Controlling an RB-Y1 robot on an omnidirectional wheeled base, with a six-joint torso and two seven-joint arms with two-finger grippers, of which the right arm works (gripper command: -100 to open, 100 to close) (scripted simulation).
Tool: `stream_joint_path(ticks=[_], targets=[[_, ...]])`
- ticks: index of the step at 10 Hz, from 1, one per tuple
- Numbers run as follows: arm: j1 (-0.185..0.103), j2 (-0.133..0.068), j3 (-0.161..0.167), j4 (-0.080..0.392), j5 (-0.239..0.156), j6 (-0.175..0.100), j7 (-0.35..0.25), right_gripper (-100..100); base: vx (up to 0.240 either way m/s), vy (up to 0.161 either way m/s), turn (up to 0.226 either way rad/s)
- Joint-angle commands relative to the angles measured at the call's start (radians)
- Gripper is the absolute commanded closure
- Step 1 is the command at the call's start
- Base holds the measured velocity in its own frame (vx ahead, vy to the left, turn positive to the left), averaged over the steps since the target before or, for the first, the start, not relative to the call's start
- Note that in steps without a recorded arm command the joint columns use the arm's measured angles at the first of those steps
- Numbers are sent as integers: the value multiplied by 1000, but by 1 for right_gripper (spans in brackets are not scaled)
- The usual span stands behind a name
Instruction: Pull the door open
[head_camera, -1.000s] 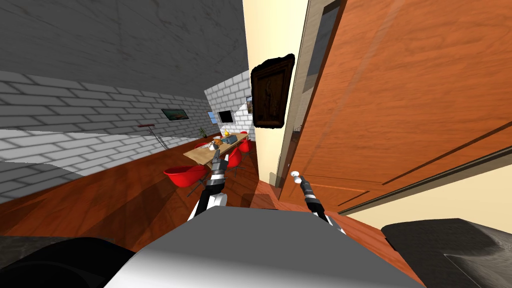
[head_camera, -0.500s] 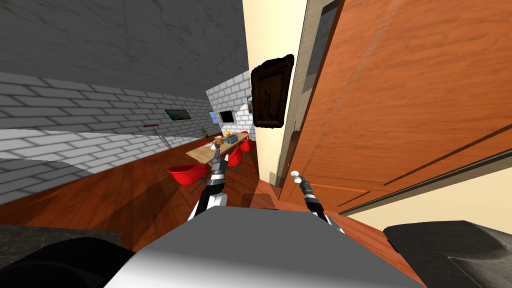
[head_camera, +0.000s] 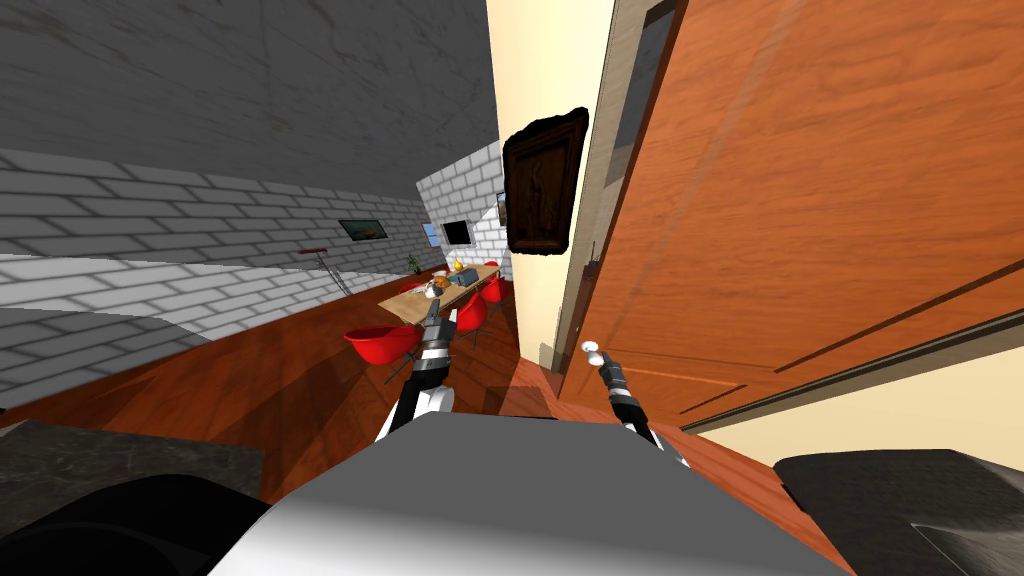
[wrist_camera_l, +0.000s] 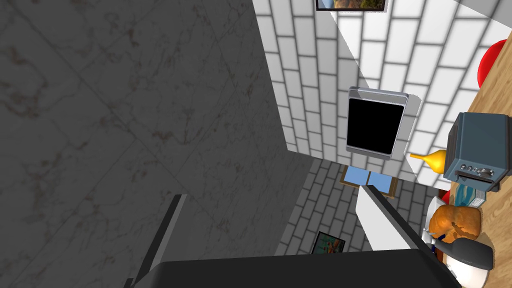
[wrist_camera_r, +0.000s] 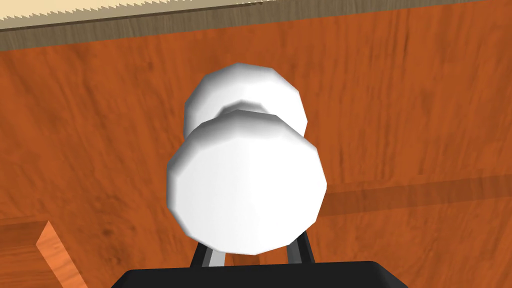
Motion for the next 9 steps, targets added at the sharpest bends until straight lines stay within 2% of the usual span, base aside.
stream_joint_path(ticks=[1,2,8,9], targets=[[-27,17,13,21,6,-32,1,100,13,10,-17],[-30,16,27,20,-20,-28,-41,100,-35,-13,18],[-30,16,27,20,-20,-28,-41,100,-10,-4,14],[-32,15,40,20,-46,-23,-83,100,-28,-12,69]])
